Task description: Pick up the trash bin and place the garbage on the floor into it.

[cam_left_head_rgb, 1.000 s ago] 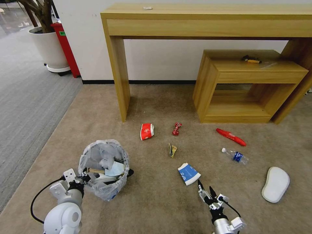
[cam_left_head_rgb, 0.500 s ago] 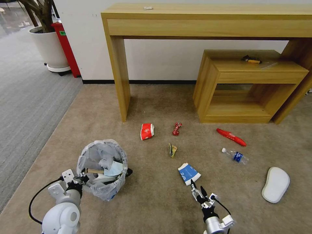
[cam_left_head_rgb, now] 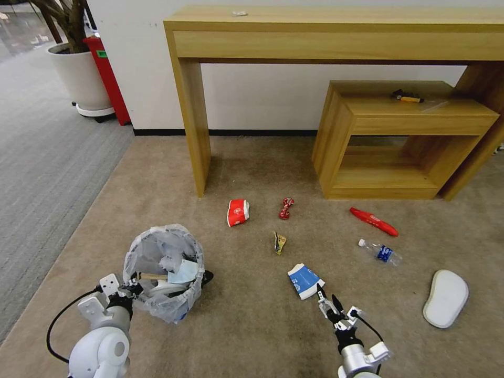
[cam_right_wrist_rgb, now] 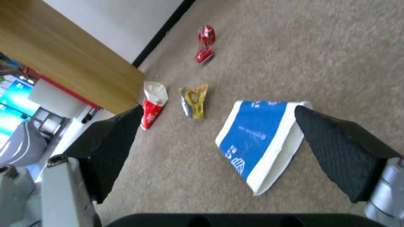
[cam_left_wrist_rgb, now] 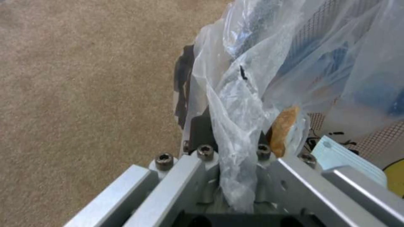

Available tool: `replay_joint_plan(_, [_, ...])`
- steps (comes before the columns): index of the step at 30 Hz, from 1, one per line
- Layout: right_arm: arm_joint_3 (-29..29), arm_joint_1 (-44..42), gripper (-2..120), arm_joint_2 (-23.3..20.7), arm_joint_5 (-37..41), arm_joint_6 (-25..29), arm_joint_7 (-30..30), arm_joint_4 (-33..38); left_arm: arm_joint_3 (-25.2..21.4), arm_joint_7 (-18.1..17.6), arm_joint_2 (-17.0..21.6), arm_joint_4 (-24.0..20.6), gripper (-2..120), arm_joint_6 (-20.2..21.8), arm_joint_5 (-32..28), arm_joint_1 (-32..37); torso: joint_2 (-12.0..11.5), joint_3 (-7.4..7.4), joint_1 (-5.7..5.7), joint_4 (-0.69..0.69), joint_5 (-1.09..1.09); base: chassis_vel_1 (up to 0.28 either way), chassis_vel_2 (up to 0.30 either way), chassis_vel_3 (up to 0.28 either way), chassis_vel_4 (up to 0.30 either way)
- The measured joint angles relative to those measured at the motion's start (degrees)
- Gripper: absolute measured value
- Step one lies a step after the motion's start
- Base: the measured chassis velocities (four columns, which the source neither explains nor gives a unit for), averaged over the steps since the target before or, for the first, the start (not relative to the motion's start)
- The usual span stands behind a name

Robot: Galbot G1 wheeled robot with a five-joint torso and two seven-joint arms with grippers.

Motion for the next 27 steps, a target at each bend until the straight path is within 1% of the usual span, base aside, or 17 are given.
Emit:
replay_joint_plan(5, [1.83,-0.53,93,-0.40,0.58,-0.52,-0.85,-0.26,-0.02,0.00,0.35,0.39,0,0.11,-0.23,-0.29,0.00,0.00,0.00,0.01,0.01,0.000,0.000,0.000,0.000])
replay_joint_plan(8, [2.67,0.23,93,-0.06,0.64,-1.26,-1.02,-2.08,0.14,0.00,0.26,0.86,0,-0.07,-0.23,-0.63,0.00,0.00,0.00,0.00,0.02,0.000,0.000,0.000,0.000])
replay_joint_plan(11, [3.01,3.28,93,1.31,0.95,-2.52,-0.39,-4.80,0.65,-0.08,0.33,1.30,0,-0.15,-0.23,-1.10,0.00,-0.01,-0.01,0.01,0.04,0.000,0.000,0.000,0.000])
replay_joint_plan(16, [3.53,5.57,92,2.71,1.63,-4.41,-0.11,-6.77,1.03,-0.40,0.65,1.44,0,-0.15,-0.61,-1.40,0.00,0.00,0.00,0.01,0.02,0.000,0.000,0.000,0.000])
replay_joint_plan(19, [4.00,7.75,93,4.94,2.25,-5.74,-0.56,-9.81,1.31,-0.53,0.69,1.71,0,-0.15,-0.63,-1.50,0.00,-0.01,-0.01,0.01,0.04,0.000,0.000,0.000,0.000])
replay_joint_plan(27, [5.13,9.42,93,7.56,2.80,-8.93,-2.35,-14.38,1.77,-0.55,0.34,3.02,0,-0.31,-0.17,-2.14,0.00,-0.02,-0.01,0.03,0.05,0.000,0.000,0.000,0.000])
